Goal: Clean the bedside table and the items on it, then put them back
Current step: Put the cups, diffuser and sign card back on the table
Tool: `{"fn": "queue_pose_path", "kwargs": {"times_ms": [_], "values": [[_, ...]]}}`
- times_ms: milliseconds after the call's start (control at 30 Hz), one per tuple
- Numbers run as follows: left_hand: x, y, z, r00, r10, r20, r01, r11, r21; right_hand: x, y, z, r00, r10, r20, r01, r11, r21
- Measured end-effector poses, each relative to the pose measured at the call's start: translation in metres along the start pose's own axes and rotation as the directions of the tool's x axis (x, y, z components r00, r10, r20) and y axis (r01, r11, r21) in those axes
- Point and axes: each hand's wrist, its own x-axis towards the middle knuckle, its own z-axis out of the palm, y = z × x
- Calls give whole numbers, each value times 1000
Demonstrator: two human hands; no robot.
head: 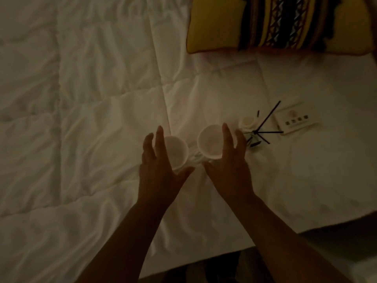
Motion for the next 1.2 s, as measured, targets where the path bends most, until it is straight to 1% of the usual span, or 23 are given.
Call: {"fn": "queue_pose_path", "kwargs": {"times_ms": [100,200,267,367,433,567,633,667,733,800,867,933,1033,1100,1200], "values": [[-1,-11,13,1000,1,7,-1,1000,-14,6,2,8,999,-32,-36,30,999,-34],[1,-19,14,999,-52,5,52,998,-39,13,1,11,1000,-27,-10,26,999,-43],[3,-21,10,998,-60,24,61,997,-45,11,-2,8,1000,-27,2,27,999,-44],[0,-12,1,998,-26,57,28,999,-20,-7,-3,-10,999,-31,-17,31,1000,-2],[-9,0,-7,995,6,96,-5,1000,-7,-27,-1,-27,999,-16,-36,18,997,75],[-30,39,-6,978,85,193,-83,996,-18,-74,14,-63,994,103,-37,-90,963,255],[-46,65,2,952,151,267,-148,989,-32,-101,30,-80,974,224,-34,-203,929,309],[-57,92,17,926,210,313,-209,977,-37,-120,51,-98,952,299,-63,-263,907,330],[-69,105,27,895,231,381,-224,972,-63,-138,67,-105,928,363,-81,-319,890,327],[-88,141,53,831,311,462,-302,949,-96,-165,98,-129,868,481,-120,-402,825,396],[-110,184,87,753,382,536,-378,918,-122,-190,138,-155,765,619,-178,-470,726,502],[-133,227,122,704,430,565,-427,892,-148,-212,179,-180,671,698,-250,-498,674,547],[-168,283,172,631,508,586,-508,842,-182,-240,237,-216,528,800,-285,-536,574,619],[-190,321,207,570,556,605,-562,801,-207,-260,277,-236,445,835,-323,-536,537,651],[-218,378,263,481,610,629,-660,725,-197,-286,339,-262,325,874,-360,-525,484,700]]}}
